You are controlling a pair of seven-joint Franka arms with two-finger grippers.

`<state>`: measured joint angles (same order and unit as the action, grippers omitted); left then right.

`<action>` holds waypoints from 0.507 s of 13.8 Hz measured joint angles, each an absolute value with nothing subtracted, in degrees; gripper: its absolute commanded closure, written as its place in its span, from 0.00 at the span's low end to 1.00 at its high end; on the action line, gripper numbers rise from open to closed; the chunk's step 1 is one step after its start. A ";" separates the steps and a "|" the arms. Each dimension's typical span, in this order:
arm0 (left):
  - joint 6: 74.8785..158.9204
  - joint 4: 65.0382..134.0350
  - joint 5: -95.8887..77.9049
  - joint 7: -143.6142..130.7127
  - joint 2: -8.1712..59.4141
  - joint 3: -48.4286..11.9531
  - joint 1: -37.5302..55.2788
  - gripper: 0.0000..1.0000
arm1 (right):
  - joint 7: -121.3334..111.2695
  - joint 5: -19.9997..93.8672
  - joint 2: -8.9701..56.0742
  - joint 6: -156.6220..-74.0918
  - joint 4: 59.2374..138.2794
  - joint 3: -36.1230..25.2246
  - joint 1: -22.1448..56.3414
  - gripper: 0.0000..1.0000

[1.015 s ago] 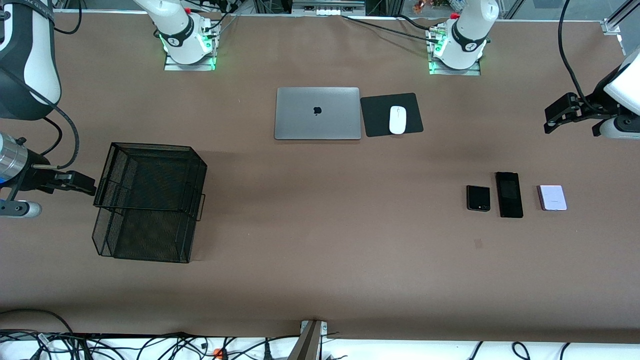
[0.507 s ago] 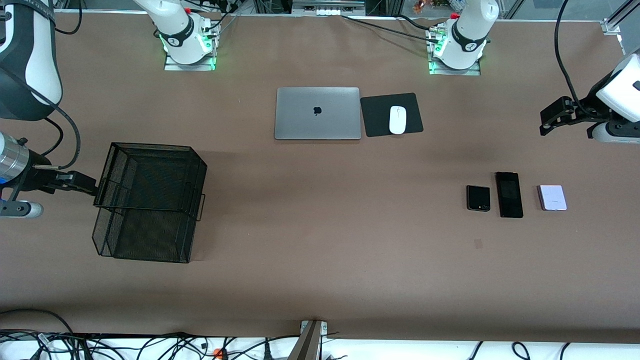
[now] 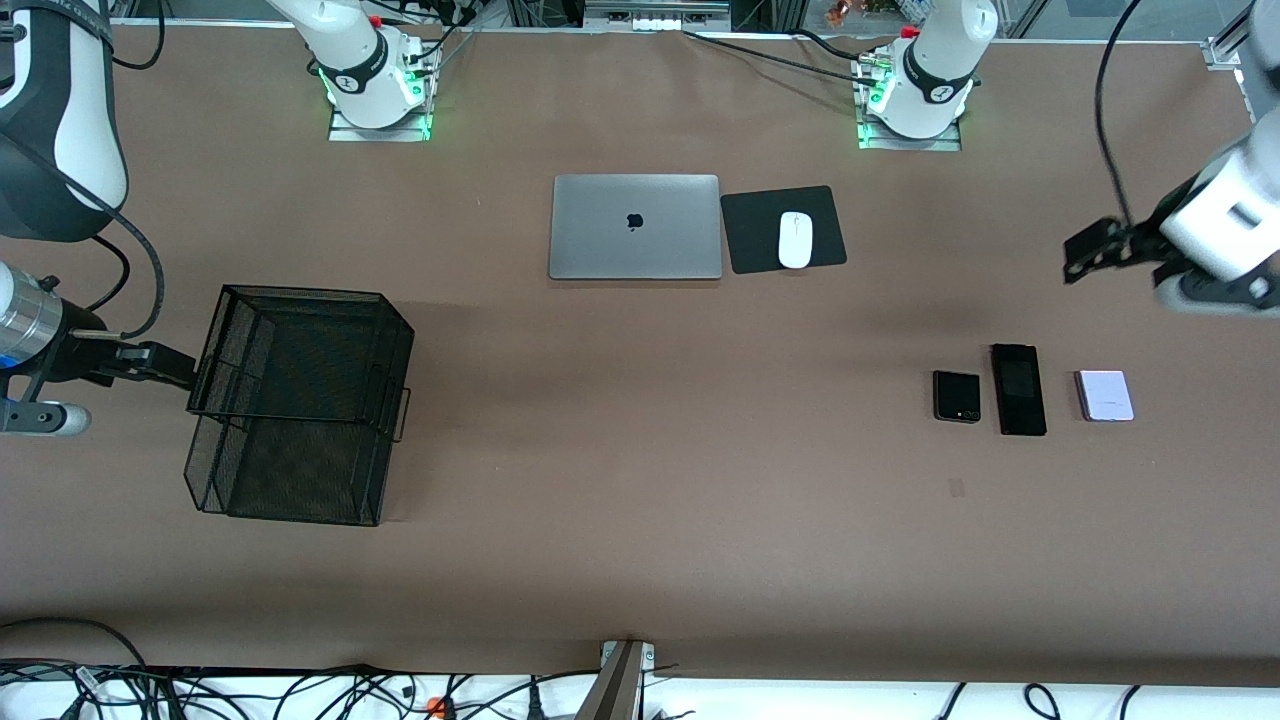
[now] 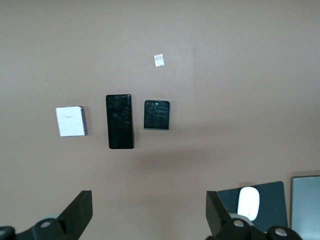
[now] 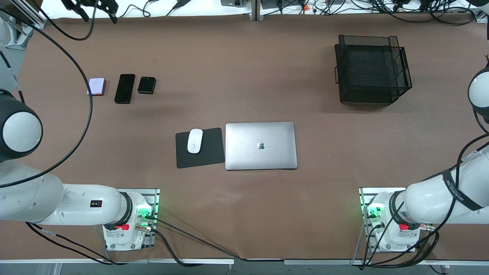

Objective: Place phones with both arms
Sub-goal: 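Move the left gripper over the small black flip phone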

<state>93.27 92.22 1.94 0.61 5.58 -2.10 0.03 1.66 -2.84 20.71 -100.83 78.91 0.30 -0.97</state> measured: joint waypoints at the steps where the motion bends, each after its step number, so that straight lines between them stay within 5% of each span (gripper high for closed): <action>1: 96.34 94.72 1.94 1.01 6.86 -2.01 -0.03 0.00 | 1.66 -2.83 20.71 -100.76 78.91 0.31 -0.94 0.00; 7: 116.55 108.70 1.96 4.61 12.90 -1.64 -2.42 0.00 | 1.66 -2.83 20.81 -99.83 78.91 0.31 -0.72 0.00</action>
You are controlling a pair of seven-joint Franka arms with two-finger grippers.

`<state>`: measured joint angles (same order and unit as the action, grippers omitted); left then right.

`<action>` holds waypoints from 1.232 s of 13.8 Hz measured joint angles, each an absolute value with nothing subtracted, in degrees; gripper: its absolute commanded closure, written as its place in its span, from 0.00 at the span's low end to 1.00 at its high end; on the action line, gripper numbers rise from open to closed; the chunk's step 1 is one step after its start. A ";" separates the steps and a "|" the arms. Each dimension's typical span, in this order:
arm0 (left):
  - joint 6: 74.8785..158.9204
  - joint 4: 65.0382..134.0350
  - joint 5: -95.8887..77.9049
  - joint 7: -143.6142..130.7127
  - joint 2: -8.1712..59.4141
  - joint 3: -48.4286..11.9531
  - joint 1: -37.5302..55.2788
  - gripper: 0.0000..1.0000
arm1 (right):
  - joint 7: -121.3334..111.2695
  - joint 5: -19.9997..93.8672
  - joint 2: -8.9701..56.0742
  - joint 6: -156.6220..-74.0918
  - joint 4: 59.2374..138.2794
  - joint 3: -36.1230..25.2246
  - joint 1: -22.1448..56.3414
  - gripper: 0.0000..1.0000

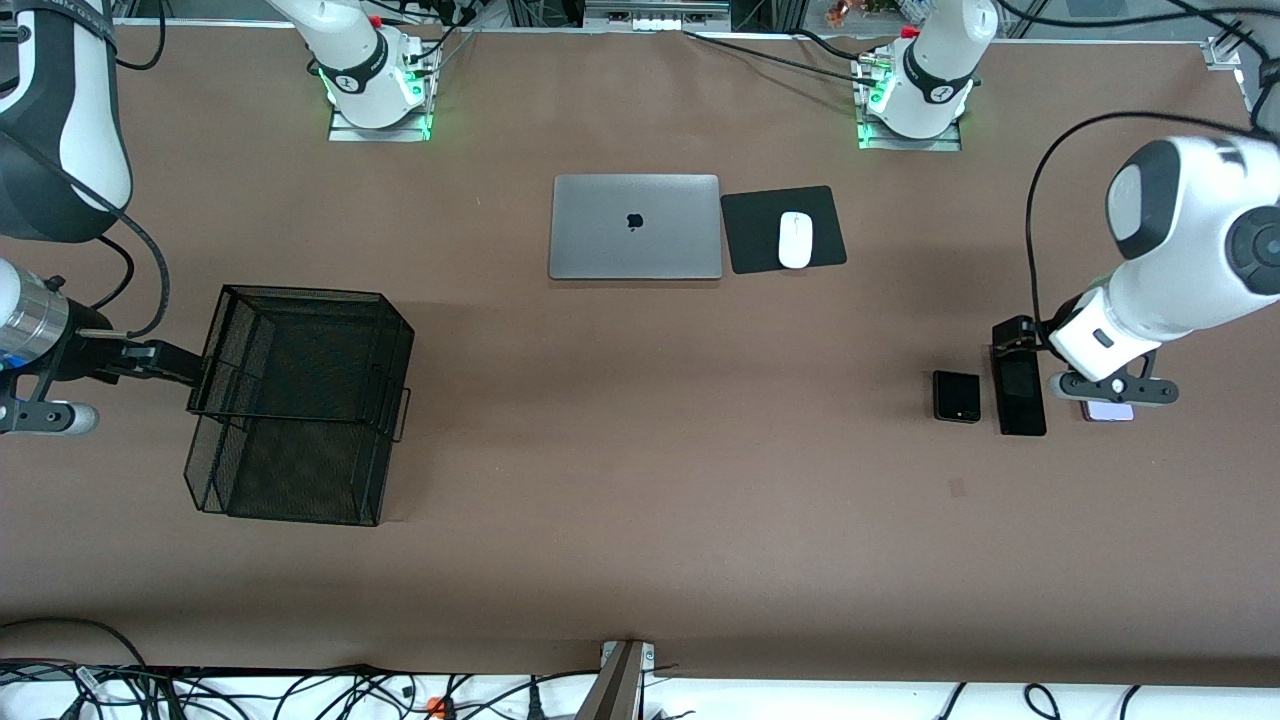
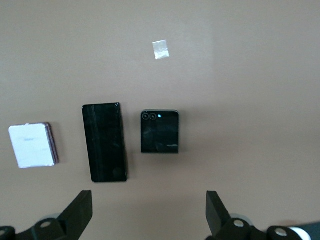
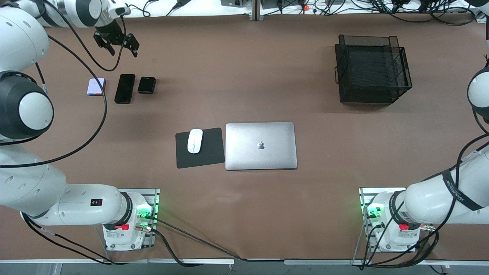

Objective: Place phones with both arms
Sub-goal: 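Lower and close the left gripper on the black flip phone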

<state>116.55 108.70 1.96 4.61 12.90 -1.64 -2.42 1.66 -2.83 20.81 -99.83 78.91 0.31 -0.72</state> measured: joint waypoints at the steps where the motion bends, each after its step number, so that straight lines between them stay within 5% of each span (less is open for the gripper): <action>1: 118.64 109.86 1.96 5.19 13.62 -1.63 -2.94 0.00 | 1.68 -2.83 20.80 -99.80 78.91 0.31 -0.71 0.00; 11: 142.41 114.52 1.96 5.92 29.17 -1.73 -2.96 0.00 | 1.71 -2.83 20.81 -99.78 78.91 0.49 -0.37 0.00; 17: 148.71 117.98 1.96 5.94 30.69 -1.74 -2.91 0.00 | 1.89 -2.83 20.81 -99.78 78.91 0.52 -0.03 0.00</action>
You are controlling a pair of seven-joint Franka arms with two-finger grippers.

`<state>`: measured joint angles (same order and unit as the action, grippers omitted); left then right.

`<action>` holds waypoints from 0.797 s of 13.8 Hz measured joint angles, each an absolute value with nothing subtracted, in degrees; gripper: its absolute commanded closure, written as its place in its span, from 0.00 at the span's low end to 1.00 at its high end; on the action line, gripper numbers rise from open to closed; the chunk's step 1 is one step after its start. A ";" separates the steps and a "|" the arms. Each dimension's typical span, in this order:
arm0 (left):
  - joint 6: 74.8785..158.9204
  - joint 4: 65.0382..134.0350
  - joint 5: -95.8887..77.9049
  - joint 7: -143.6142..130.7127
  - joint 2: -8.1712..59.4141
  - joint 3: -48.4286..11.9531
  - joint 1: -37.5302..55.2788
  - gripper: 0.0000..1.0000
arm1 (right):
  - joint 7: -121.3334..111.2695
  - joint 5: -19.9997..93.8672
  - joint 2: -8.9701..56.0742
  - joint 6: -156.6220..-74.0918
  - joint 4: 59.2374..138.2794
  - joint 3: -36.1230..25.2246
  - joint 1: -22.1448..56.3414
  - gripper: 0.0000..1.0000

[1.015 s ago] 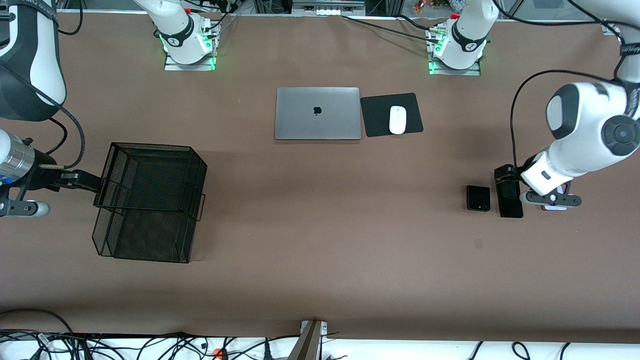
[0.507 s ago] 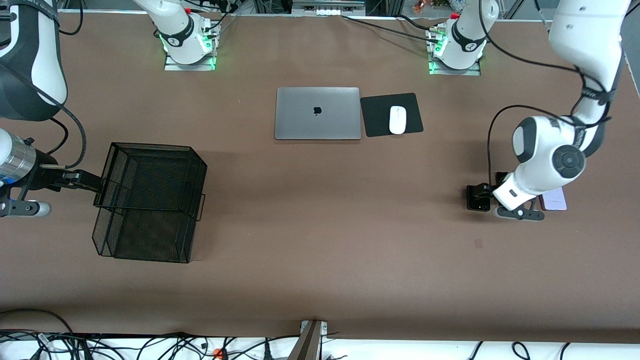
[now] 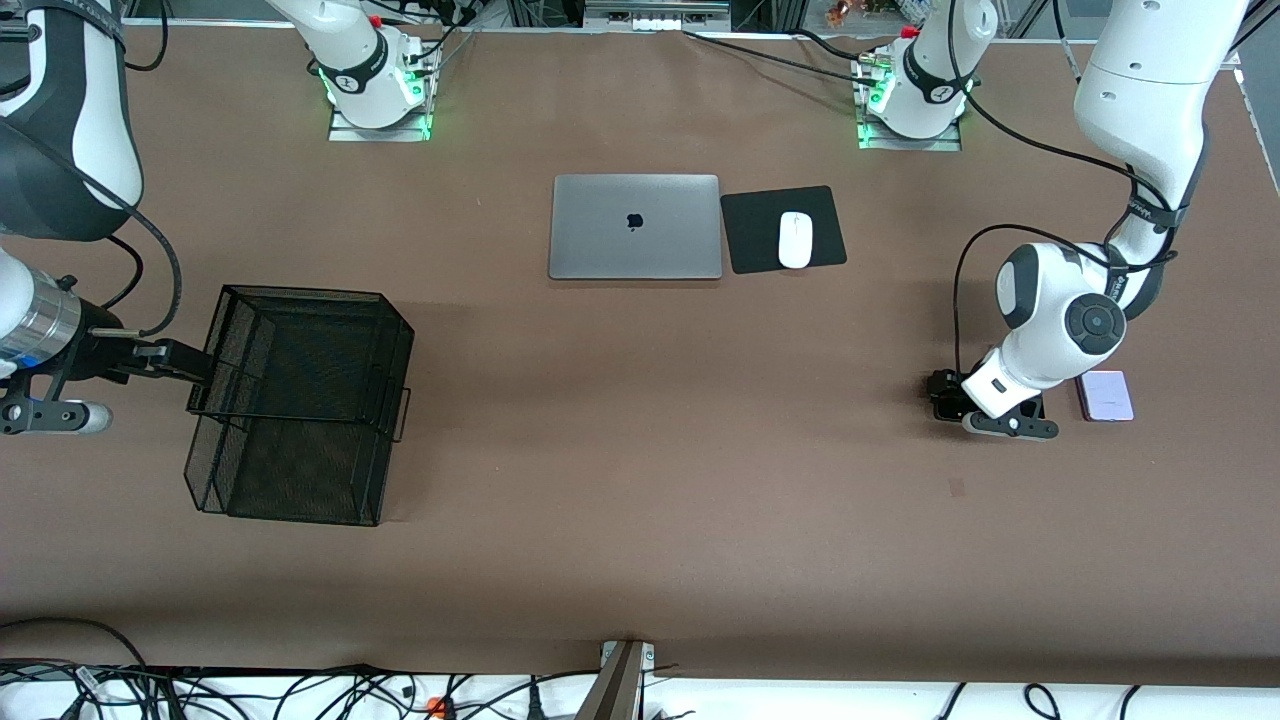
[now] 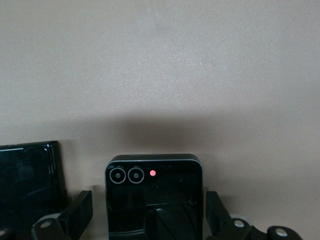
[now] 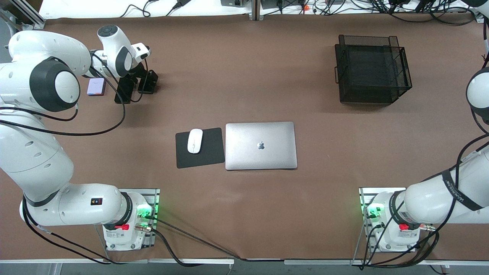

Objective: Place phones with both arms
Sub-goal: 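Lower and close the left gripper on the black flip phone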

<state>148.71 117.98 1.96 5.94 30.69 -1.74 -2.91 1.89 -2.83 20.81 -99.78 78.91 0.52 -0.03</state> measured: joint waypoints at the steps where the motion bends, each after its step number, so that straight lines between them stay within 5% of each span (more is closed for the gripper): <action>1: 149.57 118.37 1.96 5.94 30.69 -1.74 -2.91 0.00 | 1.91 -2.83 20.81 -99.78 78.91 0.52 -0.03 0.00; 4: 152.31 120.16 1.96 5.94 30.81 -1.70 -2.97 0.00 | 1.94 -2.83 20.81 -99.78 78.91 0.52 -0.03 0.00; 5: 152.58 120.42 1.96 5.94 30.94 -1.68 -2.98 0.08 | 1.93 -2.83 20.81 -99.77 78.91 0.52 -0.03 0.00; 9: 152.87 120.46 1.96 5.85 30.94 -1.68 -2.99 0.80 | 1.94 -2.83 20.81 -99.77 78.91 0.52 -0.03 0.00; 11: 152.74 120.55 1.96 5.83 30.46 -1.65 -3.02 1.00 | 1.94 -2.83 20.81 -99.77 78.91 0.52 -0.03 0.00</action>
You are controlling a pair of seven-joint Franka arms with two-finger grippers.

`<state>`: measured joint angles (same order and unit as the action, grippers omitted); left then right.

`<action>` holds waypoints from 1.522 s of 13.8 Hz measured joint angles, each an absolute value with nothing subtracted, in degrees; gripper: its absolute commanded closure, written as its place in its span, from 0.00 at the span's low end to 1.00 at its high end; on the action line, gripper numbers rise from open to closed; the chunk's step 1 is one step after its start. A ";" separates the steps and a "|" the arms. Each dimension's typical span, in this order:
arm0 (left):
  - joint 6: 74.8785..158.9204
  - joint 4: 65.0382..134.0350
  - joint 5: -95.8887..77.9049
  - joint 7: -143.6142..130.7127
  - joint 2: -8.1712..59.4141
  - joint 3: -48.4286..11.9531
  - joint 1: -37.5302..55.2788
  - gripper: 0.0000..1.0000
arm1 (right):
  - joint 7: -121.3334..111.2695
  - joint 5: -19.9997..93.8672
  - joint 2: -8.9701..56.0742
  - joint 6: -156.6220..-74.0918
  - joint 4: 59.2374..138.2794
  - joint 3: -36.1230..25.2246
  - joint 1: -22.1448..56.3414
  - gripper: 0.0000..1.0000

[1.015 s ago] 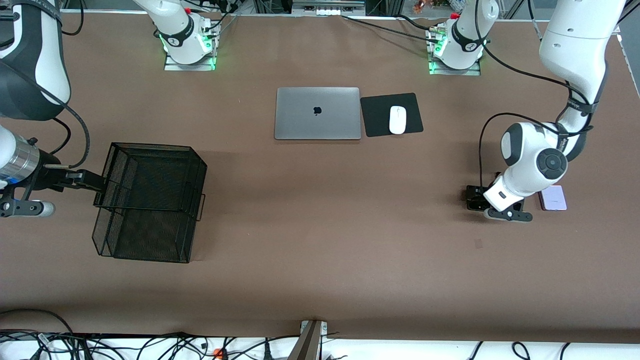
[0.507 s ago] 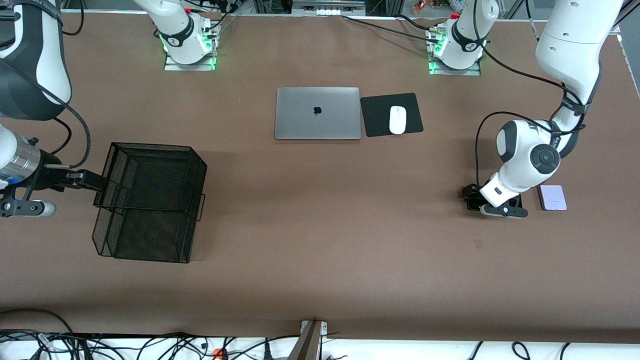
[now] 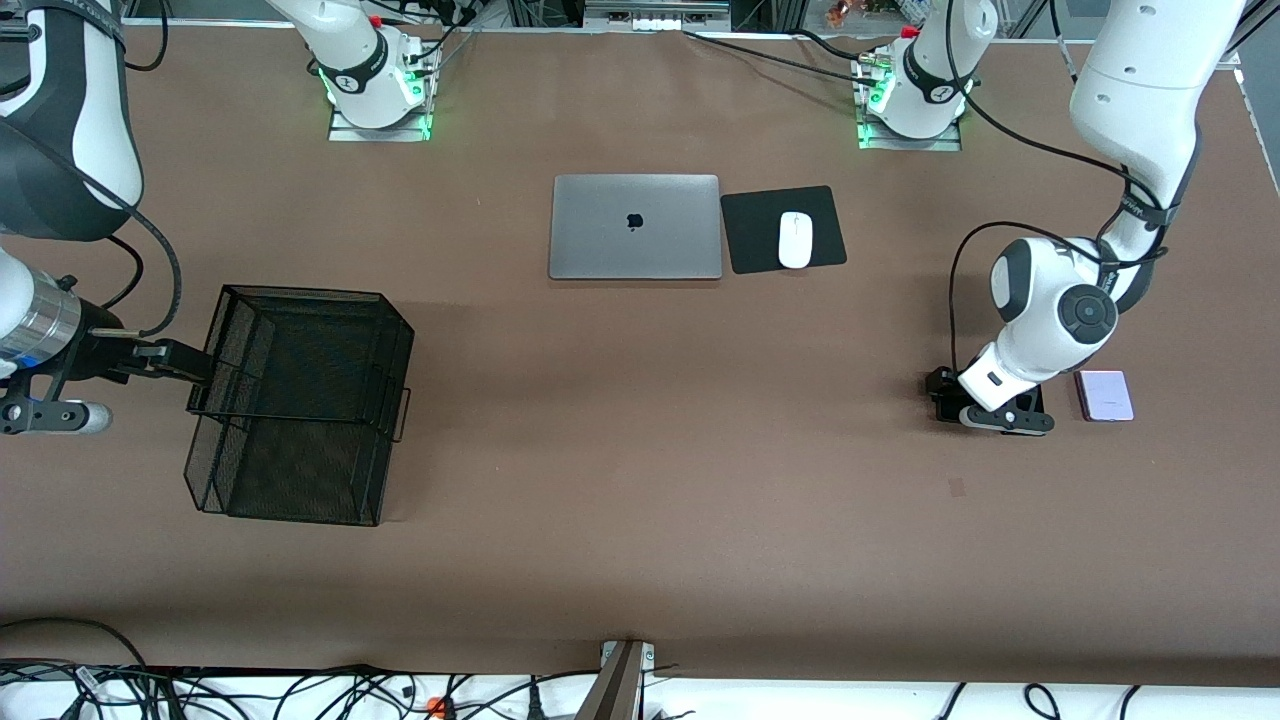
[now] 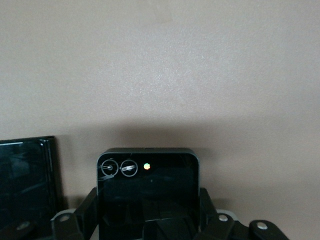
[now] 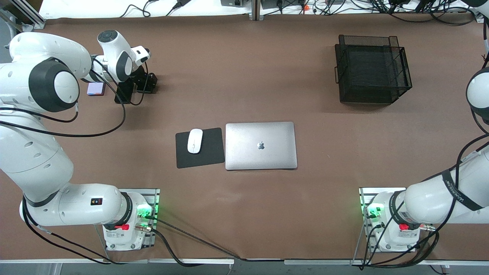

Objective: Place phones with both arms
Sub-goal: 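Lower and close the left gripper on the black flip phone, then carry the flip phone to the table middle and lower it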

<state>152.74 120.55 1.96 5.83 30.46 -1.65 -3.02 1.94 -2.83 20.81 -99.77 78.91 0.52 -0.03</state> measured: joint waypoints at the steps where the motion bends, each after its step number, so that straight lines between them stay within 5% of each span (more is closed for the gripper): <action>1: 152.73 120.55 1.96 5.74 30.45 -1.65 -3.02 1.00 | 1.95 -2.83 20.81 -99.77 78.91 0.52 -0.03 0.00; 5: 152.14 119.95 1.96 4.02 30.53 -1.77 -2.86 1.00 | 1.98 -2.83 20.81 -99.77 78.91 0.52 -0.02 0.00; 11: 130.06 103.36 1.96 -5.17 30.53 -2.57 3.24 1.00 | 2.00 -2.82 20.81 -99.78 78.91 0.52 -0.01 0.00; 21: 129.32 86.94 1.96 -37.78 42.86 -2.79 27.52 1.00 | 2.04 -2.81 20.84 -99.78 78.91 0.51 -0.01 0.00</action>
